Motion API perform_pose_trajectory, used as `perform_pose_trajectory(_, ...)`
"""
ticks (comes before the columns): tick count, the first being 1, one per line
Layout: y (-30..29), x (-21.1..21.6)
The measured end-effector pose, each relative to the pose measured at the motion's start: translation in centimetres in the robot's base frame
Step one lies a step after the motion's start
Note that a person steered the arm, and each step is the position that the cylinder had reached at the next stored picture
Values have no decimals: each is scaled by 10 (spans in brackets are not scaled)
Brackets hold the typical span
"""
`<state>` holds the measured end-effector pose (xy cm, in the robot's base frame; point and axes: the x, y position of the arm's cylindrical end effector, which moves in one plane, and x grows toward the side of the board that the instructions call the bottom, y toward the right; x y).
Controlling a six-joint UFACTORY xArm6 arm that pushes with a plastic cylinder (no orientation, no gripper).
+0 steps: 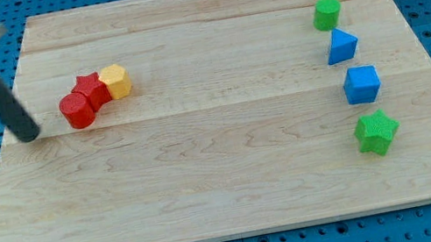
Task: Keep red circle below green star
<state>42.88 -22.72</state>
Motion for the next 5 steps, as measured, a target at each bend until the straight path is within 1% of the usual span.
perform_pose_trajectory(1,10,-19)
perform_pose_trajectory(2,20,-26)
perform_pose_trajectory(3,116,-11)
perform_pose_trajectory(4,174,42)
perform_pose_trajectory(5,134,29)
